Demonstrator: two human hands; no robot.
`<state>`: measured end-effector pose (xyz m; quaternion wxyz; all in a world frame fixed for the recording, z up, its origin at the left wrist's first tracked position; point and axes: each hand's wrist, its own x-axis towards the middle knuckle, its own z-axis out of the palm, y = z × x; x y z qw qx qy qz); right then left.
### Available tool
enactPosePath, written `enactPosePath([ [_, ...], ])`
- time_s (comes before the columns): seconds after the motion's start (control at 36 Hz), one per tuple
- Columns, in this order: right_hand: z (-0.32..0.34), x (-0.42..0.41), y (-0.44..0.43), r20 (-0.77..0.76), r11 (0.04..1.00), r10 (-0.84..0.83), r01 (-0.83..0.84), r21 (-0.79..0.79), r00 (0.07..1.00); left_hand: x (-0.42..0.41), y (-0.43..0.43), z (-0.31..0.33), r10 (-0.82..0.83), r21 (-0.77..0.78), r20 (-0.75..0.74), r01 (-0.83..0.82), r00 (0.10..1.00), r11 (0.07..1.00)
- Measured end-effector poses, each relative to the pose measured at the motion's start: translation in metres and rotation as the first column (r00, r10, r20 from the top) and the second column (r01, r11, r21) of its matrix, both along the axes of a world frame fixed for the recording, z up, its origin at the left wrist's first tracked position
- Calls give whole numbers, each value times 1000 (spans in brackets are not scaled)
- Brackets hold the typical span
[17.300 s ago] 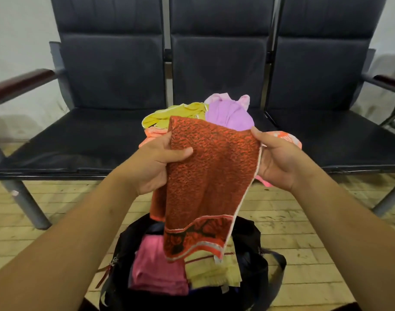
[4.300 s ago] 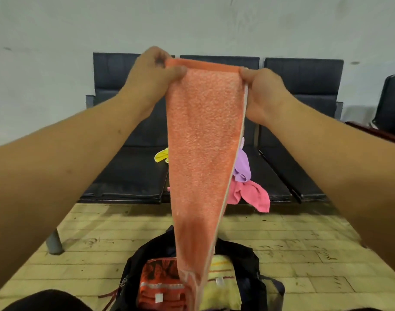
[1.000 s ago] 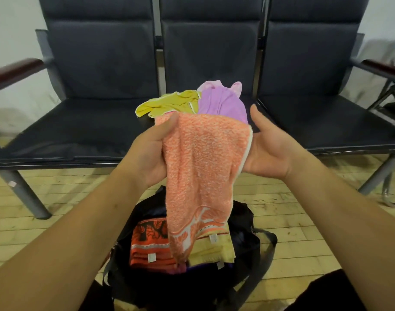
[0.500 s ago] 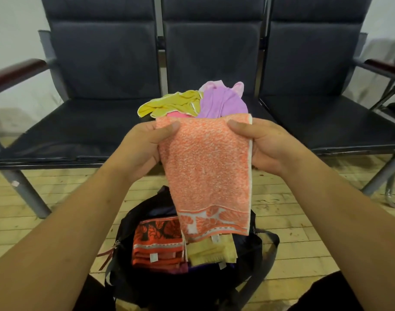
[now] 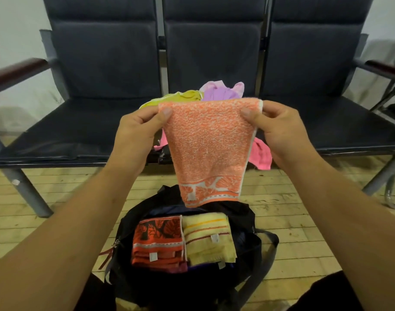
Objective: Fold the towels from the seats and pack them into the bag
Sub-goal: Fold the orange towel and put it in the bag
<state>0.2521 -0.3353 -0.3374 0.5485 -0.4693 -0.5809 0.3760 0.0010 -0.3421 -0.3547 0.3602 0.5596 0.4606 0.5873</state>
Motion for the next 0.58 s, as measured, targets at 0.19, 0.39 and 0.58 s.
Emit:
enactPosePath([
  [0.19, 6, -9, -5, -176, 995, 98, -98, 11, 979, 6, -3, 3, 8, 64, 94, -14, 996, 998],
  [0.39, 11, -12, 2, -523, 989, 88, -138, -58, 848, 16, -11, -20, -567, -446, -11, 503, 824, 740],
  [0.58, -14, 12, 24, -762, 845, 73, -446, -296, 644, 58, -23, -21, -268, -324, 580, 520, 770, 790],
])
